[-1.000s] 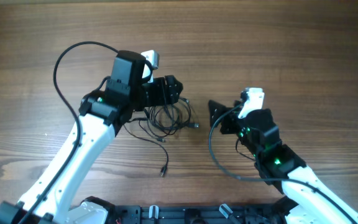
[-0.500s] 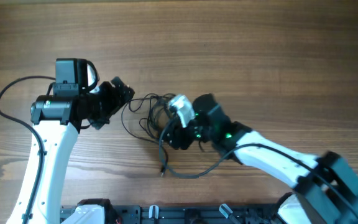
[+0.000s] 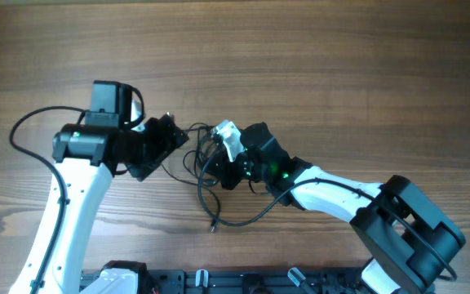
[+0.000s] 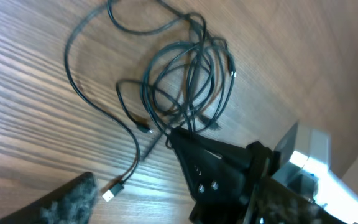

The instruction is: Untangle cables

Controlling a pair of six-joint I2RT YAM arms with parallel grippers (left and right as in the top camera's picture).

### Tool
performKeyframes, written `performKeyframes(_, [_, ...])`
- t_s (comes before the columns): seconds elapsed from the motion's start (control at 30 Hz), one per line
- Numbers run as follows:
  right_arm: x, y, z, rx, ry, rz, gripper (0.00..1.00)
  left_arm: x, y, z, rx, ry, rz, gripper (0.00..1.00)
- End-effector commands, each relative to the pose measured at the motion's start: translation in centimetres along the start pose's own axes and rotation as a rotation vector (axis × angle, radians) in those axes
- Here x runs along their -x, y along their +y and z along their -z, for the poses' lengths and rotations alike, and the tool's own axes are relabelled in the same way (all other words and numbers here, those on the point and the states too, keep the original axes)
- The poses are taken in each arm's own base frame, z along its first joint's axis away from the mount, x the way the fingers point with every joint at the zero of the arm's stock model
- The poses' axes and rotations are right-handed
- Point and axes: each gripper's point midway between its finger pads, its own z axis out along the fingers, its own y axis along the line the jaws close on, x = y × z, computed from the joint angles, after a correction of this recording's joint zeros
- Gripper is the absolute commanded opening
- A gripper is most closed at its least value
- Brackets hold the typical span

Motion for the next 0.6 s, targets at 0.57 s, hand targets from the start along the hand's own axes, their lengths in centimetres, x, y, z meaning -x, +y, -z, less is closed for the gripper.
performKeyframes(0.57, [11.8, -3.5, 8.2, -0.025, -0.250, -0.170, 0.05, -1.7, 4.5, -12.4, 0.055, -0.025, -0.075, 0.46])
